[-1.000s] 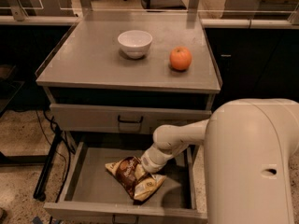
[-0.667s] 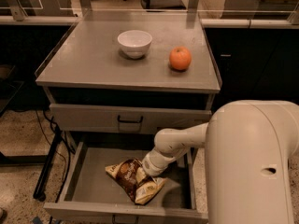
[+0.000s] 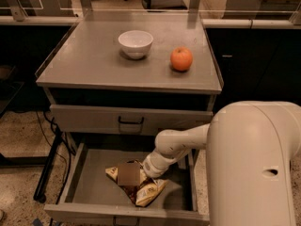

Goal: Place brown chip bag into middle drawer

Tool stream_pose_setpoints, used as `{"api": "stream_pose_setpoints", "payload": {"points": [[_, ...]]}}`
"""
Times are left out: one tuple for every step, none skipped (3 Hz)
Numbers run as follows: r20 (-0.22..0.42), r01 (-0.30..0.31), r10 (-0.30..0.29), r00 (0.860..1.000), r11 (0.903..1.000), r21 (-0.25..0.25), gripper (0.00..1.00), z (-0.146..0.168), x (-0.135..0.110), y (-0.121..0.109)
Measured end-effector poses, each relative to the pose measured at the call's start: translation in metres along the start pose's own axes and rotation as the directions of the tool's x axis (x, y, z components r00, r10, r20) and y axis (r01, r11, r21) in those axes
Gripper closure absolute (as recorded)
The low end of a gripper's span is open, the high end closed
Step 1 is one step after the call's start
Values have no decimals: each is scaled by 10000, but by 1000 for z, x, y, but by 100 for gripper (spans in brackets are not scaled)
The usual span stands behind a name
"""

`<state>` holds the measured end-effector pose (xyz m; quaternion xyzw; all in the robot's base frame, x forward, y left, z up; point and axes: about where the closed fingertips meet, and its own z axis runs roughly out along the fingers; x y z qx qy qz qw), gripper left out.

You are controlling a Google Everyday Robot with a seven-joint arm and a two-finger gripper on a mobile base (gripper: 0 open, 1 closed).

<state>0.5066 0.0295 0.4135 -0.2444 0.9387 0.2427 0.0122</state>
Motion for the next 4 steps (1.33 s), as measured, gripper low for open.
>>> {"api": "stream_pose_setpoints", "payload": {"points": [[-1,0,0,10000,10000,0,34,0,0,0],[-1,0,0,10000,10000,-1,12,0,0,0],[-2,0,0,10000,10000,-1,0,0,0,0],[-2,0,0,10000,10000,-1,0,0,0,0]]}}
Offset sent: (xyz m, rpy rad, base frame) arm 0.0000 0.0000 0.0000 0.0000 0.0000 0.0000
